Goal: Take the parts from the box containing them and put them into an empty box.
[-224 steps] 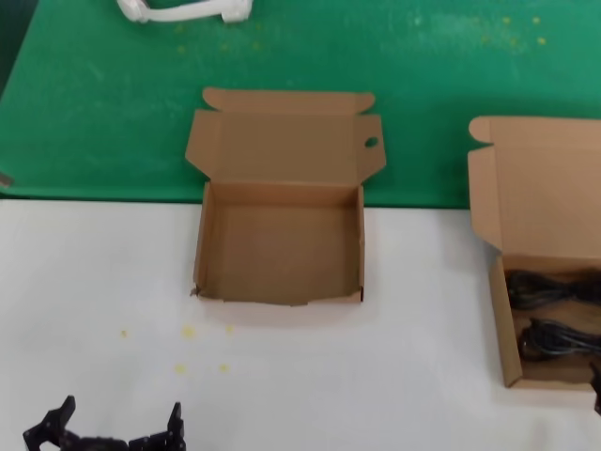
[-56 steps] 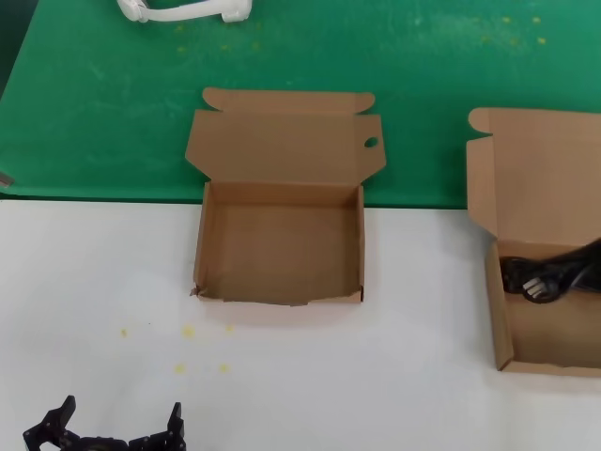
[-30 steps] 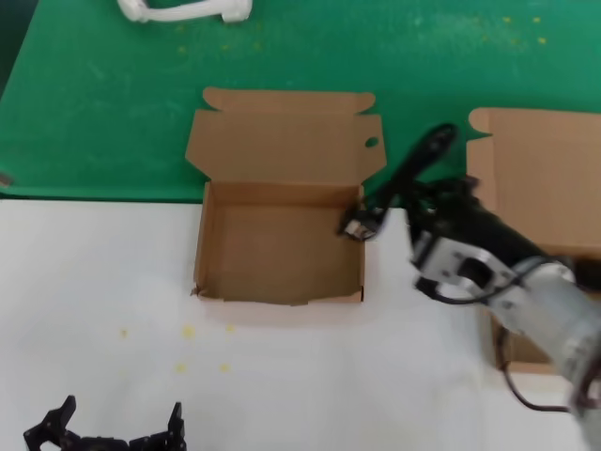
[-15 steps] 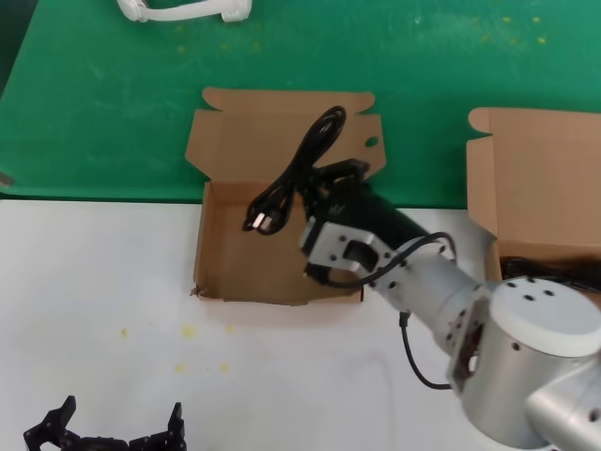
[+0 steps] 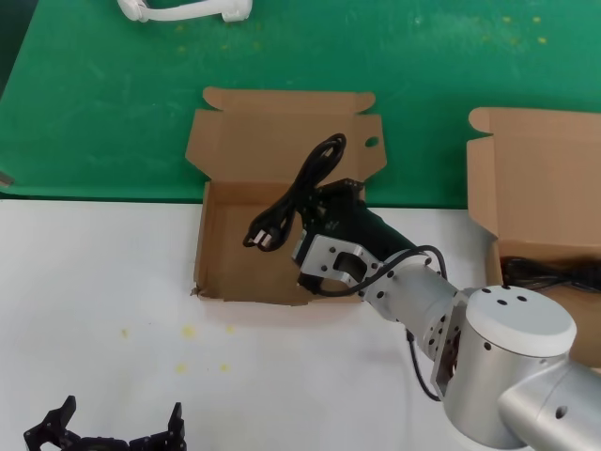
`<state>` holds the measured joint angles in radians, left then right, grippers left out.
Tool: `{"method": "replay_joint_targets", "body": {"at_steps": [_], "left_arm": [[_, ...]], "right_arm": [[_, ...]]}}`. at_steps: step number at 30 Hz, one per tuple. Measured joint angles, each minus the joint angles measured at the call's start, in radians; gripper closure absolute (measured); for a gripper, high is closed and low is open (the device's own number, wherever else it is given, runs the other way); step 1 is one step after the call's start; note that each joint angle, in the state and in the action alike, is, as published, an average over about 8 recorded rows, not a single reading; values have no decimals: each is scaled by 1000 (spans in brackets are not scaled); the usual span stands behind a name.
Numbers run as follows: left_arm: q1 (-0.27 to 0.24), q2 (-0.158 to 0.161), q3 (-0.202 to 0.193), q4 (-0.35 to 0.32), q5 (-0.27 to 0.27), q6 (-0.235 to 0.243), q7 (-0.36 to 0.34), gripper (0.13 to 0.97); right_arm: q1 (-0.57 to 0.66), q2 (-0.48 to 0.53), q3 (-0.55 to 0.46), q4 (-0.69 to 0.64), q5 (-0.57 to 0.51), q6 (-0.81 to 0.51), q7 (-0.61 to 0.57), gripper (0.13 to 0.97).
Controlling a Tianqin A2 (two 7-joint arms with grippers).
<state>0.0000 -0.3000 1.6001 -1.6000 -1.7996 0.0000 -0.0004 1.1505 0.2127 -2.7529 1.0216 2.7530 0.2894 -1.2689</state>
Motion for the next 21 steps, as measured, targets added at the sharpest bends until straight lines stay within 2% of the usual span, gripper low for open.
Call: {"method": "replay_joint_targets", "body": {"at_steps": [16, 21], "left_arm": [[0, 0, 0, 0, 0, 0, 0, 132], [0, 0, 0, 0, 0, 0, 0, 132]], "right_arm": [[-18, 66, 0, 67, 0, 29, 7, 879], [-21, 115, 0, 137, 0, 56, 17, 800]]}}
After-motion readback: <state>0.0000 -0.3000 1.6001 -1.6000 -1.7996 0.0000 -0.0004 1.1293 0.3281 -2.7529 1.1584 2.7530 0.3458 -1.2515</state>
